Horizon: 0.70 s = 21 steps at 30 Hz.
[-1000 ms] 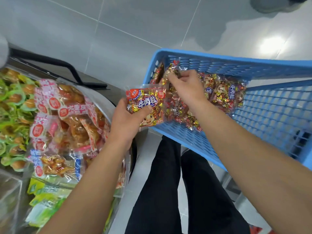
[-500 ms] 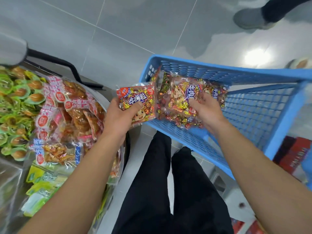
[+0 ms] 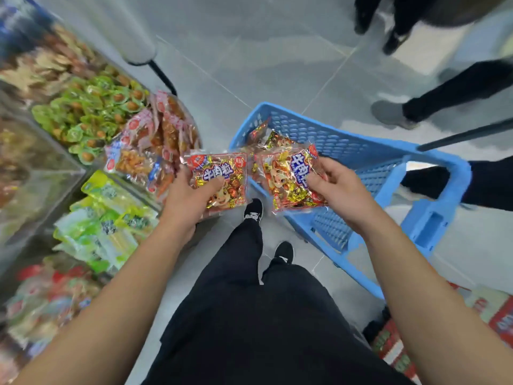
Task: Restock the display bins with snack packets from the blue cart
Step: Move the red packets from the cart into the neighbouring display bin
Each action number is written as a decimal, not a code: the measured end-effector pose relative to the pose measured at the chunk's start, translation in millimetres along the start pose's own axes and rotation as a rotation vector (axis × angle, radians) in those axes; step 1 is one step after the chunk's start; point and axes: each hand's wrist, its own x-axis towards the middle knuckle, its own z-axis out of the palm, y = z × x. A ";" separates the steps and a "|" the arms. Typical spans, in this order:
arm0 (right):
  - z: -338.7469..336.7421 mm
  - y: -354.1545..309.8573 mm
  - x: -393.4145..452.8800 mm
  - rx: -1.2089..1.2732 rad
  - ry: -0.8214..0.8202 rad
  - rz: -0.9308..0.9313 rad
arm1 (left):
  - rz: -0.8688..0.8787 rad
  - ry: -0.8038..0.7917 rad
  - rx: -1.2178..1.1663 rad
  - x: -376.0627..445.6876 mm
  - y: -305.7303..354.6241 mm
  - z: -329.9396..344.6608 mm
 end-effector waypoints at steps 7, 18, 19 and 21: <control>40.2 -12.4 -76.5 -0.120 -0.050 -0.147 | 0.049 0.267 -0.208 -116.6 -54.4 -46.9; 154.8 -41.3 -127.2 -0.310 -0.296 -0.304 | 0.093 0.572 -0.396 -225.1 -119.0 -148.8; 168.8 -43.0 -129.6 -0.324 -0.311 -0.313 | 0.097 0.594 -0.407 -232.3 -122.8 -161.0; 198.6 -44.8 -135.2 -0.324 -0.340 -0.309 | 0.097 0.640 -0.432 -245.8 -130.0 -186.0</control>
